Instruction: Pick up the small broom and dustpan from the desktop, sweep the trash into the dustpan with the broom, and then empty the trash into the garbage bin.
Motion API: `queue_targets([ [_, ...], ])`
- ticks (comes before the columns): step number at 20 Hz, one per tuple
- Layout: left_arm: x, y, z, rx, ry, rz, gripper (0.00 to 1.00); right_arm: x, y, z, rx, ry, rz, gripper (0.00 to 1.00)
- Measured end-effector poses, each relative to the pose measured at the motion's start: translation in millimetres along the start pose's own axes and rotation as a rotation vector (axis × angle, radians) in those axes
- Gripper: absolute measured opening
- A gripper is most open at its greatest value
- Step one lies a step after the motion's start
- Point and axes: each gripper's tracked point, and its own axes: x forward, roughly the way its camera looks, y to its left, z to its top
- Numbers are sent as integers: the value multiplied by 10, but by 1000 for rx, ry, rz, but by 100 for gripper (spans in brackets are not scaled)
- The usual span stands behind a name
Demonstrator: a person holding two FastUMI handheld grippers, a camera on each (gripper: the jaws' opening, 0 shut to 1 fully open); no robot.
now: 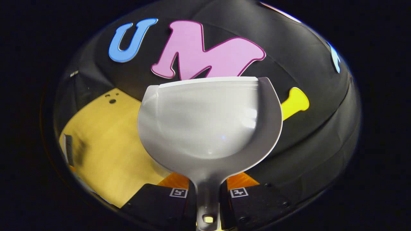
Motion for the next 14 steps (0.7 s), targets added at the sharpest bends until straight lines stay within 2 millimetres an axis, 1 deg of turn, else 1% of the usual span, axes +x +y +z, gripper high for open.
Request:
queue_targets([
  [1,11,29,12,10,-12,18,24,-89,109,29,30,-8,39,33],
  [3,11,87,47,24,-28,45,24,-316,383,-2,71,-11,123,33],
  [4,1,122,66,29,-32,56,24,-384,547,-5,89,3,177,33],
  [6,92,323,98,37,-27,70,24,-595,948,-45,132,30,299,33],
  [7,129,360,101,41,-21,77,24,-727,1165,-75,158,39,356,33],
  [8,155,421,112,45,-18,88,27,-862,1411,-134,175,49,408,33],
  [9,174,481,111,44,-13,98,24,-917,1614,-186,183,62,449,33],
  [10,195,529,107,42,-10,101,24,-967,1787,-264,190,76,479,33],
  [11,210,573,118,38,-8,105,27,-984,1937,-348,200,98,504,33],
  [12,222,623,132,35,-7,108,24,-1013,2095,-497,213,127,525,33],
  [13,240,653,127,32,-5,109,27,-981,2233,-648,230,163,542,33],
  [14,251,694,123,30,-1,111,24,-920,2380,-840,249,202,552,33],
])
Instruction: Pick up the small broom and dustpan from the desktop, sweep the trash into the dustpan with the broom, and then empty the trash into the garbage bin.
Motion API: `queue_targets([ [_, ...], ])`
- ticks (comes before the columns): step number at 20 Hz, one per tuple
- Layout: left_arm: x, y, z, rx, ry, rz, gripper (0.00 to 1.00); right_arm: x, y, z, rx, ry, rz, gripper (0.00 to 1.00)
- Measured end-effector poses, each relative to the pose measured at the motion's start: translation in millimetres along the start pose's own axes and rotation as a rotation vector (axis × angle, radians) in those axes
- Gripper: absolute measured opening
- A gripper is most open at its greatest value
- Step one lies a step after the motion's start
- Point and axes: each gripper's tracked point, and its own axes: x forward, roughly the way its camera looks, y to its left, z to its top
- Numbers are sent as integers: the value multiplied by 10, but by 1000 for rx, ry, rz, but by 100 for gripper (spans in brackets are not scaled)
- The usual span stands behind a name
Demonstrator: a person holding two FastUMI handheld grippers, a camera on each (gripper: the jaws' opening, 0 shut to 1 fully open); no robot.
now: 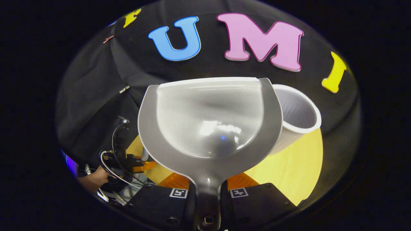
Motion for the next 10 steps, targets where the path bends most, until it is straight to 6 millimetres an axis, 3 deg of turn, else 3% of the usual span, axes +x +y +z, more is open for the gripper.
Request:
queue_targets([
  [5,181,135,-131,16,71,11,24,579,2,-967,135,207,-29,33],
  [8,378,158,-218,-10,142,-5,28,882,-74,-1394,196,312,-56,33],
  [10,486,174,-261,-4,183,-4,24,1051,-124,-1510,207,362,-77,33],
])
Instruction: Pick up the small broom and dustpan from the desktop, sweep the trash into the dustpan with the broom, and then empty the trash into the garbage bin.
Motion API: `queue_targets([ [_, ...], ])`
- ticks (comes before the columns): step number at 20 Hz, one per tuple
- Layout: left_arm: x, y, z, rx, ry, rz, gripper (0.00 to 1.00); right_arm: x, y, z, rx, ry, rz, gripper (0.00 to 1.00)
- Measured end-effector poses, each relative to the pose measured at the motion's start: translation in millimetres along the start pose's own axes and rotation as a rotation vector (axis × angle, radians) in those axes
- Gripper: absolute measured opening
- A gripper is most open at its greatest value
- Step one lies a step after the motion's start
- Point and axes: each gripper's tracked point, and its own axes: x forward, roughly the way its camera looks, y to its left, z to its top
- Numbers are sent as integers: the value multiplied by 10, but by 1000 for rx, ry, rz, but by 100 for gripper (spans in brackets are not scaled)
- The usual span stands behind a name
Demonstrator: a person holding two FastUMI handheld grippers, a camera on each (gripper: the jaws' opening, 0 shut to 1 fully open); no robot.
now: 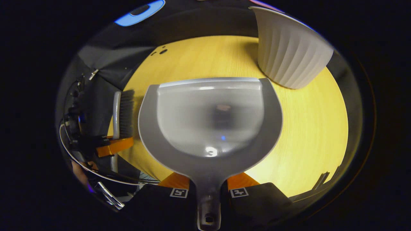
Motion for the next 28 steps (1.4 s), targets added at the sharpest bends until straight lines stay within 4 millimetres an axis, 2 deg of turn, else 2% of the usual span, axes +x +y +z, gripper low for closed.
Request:
queue_targets([
  [2,27,-6,25,38,32,26,24,50,-63,11,-8,23,-28,33],
  [5,96,15,31,70,72,72,25,117,-40,31,20,17,-26,33],
  [6,118,-9,31,69,88,73,26,192,-72,51,28,19,-37,26],
  [7,127,1,18,65,109,74,26,248,-87,51,34,24,-46,34],
  [10,139,-5,66,49,153,89,27,380,-47,-28,58,59,-30,35],
  [11,142,-22,76,46,167,88,31,409,-45,-59,59,64,-29,35],
  [13,118,-5,94,57,174,108,28,434,-17,-96,51,54,-36,36],
  [16,135,-13,115,100,161,148,32,400,15,-43,82,41,-8,49],
  [17,149,-20,154,113,154,151,33,389,11,-2,95,28,2,65],
  [18,128,-31,169,124,145,156,38,377,26,20,109,18,14,78],
  [20,75,-59,187,135,121,165,66,298,42,89,141,-8,40,100],
  [22,-44,-103,184,139,102,173,94,196,58,112,161,-29,51,99],
  [23,-82,-114,204,142,80,176,100,129,52,140,167,-47,56,99],
  [24,-151,-130,233,141,47,183,96,60,43,187,172,-68,58,99],
  [28,-561,-267,274,112,-30,168,97,-366,-17,437,175,-192,61,99],
])
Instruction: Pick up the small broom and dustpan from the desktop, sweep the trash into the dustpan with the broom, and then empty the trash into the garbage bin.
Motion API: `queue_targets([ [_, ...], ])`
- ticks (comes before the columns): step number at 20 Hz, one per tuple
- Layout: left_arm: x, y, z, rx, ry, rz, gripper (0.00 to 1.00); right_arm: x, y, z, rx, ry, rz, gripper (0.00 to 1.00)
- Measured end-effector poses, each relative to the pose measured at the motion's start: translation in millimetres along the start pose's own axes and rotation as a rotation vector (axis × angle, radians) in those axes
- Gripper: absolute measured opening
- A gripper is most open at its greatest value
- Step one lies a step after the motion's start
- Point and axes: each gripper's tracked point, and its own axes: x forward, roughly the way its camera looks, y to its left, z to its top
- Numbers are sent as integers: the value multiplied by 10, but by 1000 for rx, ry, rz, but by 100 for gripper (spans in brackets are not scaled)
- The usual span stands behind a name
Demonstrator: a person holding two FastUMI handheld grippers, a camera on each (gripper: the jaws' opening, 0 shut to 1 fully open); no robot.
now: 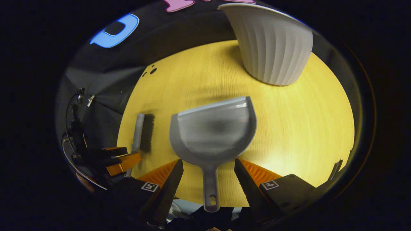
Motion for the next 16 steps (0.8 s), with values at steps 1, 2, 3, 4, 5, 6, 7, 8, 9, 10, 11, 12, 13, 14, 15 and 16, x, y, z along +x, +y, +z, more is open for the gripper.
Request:
queue_targets([
  [1,-117,-34,33,-14,-29,-6,97,-121,8,87,-8,-40,2,99],
  [2,-250,-70,68,-27,-66,-13,97,-260,24,179,-17,-82,5,99],
  [3,-384,-115,114,-33,-110,-18,96,-385,30,284,-31,-131,8,99],
  [4,-529,-147,160,-22,-162,-17,97,-486,53,355,-49,-184,6,99],
  [5,-676,-152,213,-2,-230,3,97,-632,69,452,-73,-242,4,99],
  [6,-864,-163,287,13,-315,34,97,-780,84,527,-102,-300,-1,99],
  [7,-1025,-184,361,20,-380,48,97,-912,69,600,-134,-356,-16,99],
  [8,-1196,-237,412,17,-448,52,97,-1000,39,655,-161,-405,-45,99],
  [9,-1353,-294,474,5,-513,51,96,-1106,26,721,-183,-453,-59,99],
  [10,-1570,-362,527,-13,-589,49,96,-1244,91,798,-198,-509,-56,99],
  [11,-1783,-425,576,-23,-665,53,96,-1375,146,871,-208,-570,-46,99],
  [12,-1970,-459,627,-18,-740,62,97,-1530,192,936,-219,-633,-38,99],
  [13,-2142,-480,623,-3,-808,79,98,-1683,189,1012,-230,-692,-40,99],
  [14,-2295,-506,633,11,-864,94,98,-1776,196,1058,-238,-745,-43,99],
  [15,-2379,-572,627,20,-910,91,98,-1868,213,1103,-240,-793,-41,98],
  [16,-2428,-636,628,23,-951,76,98,-1963,235,1124,-242,-832,-35,99],
])
